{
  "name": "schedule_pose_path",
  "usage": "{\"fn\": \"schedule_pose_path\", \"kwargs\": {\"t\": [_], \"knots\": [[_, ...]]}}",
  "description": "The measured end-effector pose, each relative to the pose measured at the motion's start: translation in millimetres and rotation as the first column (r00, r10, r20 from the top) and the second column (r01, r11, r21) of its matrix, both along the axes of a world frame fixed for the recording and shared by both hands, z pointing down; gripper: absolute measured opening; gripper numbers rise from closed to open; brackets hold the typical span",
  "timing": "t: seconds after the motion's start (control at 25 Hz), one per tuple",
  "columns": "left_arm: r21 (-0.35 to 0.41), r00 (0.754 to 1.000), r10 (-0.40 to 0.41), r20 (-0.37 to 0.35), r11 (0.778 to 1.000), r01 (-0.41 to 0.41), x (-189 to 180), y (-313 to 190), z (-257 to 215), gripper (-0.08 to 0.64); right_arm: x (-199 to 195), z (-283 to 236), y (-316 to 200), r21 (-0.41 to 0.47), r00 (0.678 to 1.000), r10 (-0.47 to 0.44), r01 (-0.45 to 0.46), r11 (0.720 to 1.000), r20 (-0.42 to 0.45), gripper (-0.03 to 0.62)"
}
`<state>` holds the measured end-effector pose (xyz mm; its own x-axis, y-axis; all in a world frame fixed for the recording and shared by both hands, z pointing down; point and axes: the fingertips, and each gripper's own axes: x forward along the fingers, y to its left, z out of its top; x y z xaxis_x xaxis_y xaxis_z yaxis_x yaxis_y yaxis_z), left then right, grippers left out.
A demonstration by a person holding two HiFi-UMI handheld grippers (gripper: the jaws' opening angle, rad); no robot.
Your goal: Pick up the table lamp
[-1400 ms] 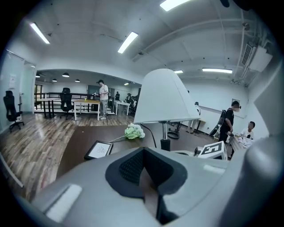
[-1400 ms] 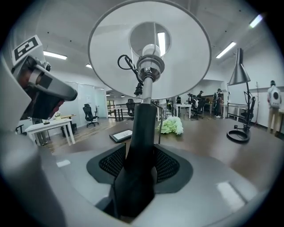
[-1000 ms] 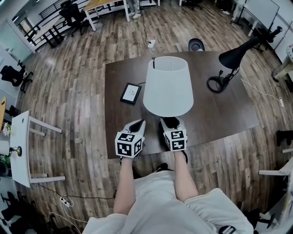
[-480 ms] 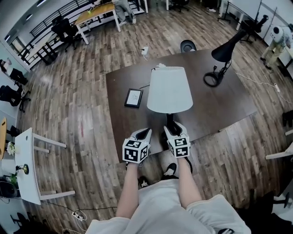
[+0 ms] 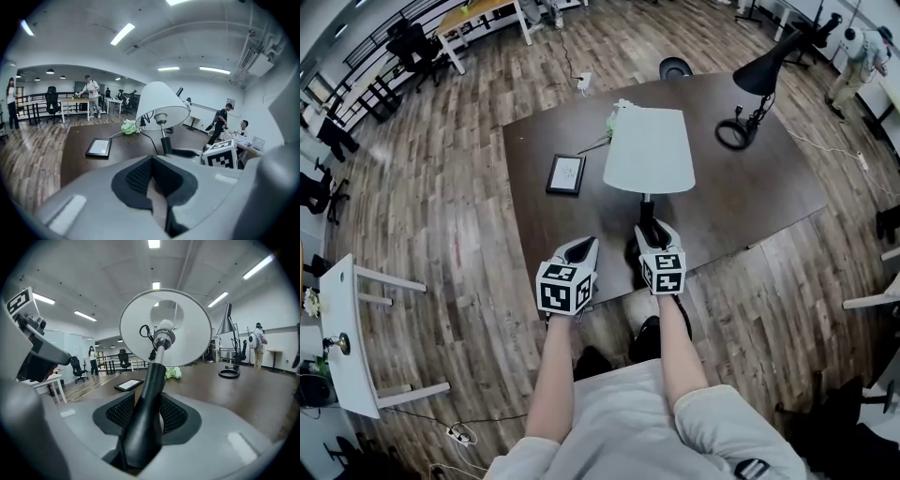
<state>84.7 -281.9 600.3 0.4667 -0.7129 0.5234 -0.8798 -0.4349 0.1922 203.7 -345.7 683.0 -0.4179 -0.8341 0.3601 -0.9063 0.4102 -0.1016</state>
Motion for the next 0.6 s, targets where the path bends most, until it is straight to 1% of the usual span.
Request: {"fn": "schedule_pose_path", "kwargs": {"t": [0.2, 0.36, 0.6], "knots": [[-0.026, 0.999, 0.038, -0.001, 0.999, -0.038, 1, 13, 8, 0.000, -4, -1, 6, 0.016, 1.000, 0.018, -0.018, 1.000, 0.009, 0.196], [-0.033, 0.999, 0.053, 0.010, 0.998, -0.052, -3, 15, 14, 0.000, -9, -3, 2, 0.037, 1.000, 0.021, -0.021, 0.999, -0.003, 0.195], [-0.029, 0.995, 0.096, 0.001, 0.995, -0.096, -3, 23, 12, 0.000, -13, -8, 8, 0.060, 0.999, 0.029, -0.027, 0.998, -0.039, 0.192]]}}
